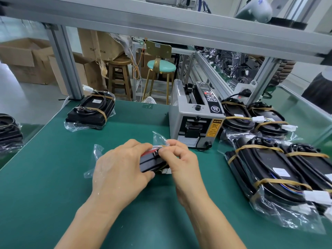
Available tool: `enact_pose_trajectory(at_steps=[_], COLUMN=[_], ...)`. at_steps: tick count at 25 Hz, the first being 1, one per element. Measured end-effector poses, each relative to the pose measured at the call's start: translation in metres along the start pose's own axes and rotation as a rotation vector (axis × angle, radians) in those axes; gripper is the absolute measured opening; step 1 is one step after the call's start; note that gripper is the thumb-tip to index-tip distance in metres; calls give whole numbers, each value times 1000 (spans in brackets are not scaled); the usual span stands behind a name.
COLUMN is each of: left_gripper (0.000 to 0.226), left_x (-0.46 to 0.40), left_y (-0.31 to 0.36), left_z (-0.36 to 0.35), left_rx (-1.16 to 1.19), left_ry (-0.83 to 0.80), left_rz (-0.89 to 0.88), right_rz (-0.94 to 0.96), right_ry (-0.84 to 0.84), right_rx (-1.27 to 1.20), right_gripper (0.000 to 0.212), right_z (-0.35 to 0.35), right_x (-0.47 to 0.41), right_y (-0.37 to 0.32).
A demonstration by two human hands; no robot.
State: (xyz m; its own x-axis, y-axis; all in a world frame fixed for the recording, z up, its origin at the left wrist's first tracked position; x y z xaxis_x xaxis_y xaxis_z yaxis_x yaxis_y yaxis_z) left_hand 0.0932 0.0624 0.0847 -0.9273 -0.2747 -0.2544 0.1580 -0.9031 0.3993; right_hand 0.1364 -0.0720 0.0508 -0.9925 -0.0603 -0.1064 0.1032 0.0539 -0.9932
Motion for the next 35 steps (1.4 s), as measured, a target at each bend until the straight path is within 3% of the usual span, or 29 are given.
enact_pose_trajectory(at_steps=[9, 12, 31, 33, 35], left_gripper=[48, 47, 47, 45, 46], left_x=[1, 1, 2, 2, 3], left_y=[1, 2, 2, 2, 2], left_z=[1, 1, 0, 1, 2], left_rx=[3, 1, -10, 6, 10], left_ry=[8, 9, -7, -7, -6], left_rz=[-3, -4, 10, 15, 17], right_rz=[53, 86, 148, 119, 36], right_ry=[14, 31, 77, 115, 149], right_rx=[160, 190, 242, 203, 47], right_gripper=[20, 26, 25, 14, 21], right_z=[1, 0, -4, -2, 0], right_x=[-3, 0, 7, 6, 7], right_y=[2, -1, -6, -1, 8])
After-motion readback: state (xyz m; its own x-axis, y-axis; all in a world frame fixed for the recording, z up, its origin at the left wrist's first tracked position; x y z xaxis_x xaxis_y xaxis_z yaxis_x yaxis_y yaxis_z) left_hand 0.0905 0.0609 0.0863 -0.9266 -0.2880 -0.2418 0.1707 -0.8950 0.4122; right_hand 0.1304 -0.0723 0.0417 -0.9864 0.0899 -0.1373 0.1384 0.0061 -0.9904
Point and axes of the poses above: each hand's wrist, its own x-axis away from the middle knuckle, its own z-axis out of the back of the hand, y = z × x, the point moved 5 cm from there along -x, towards the middle knuckle, and after that the axes turned 7 degrees about z, right-handed, at the moved point
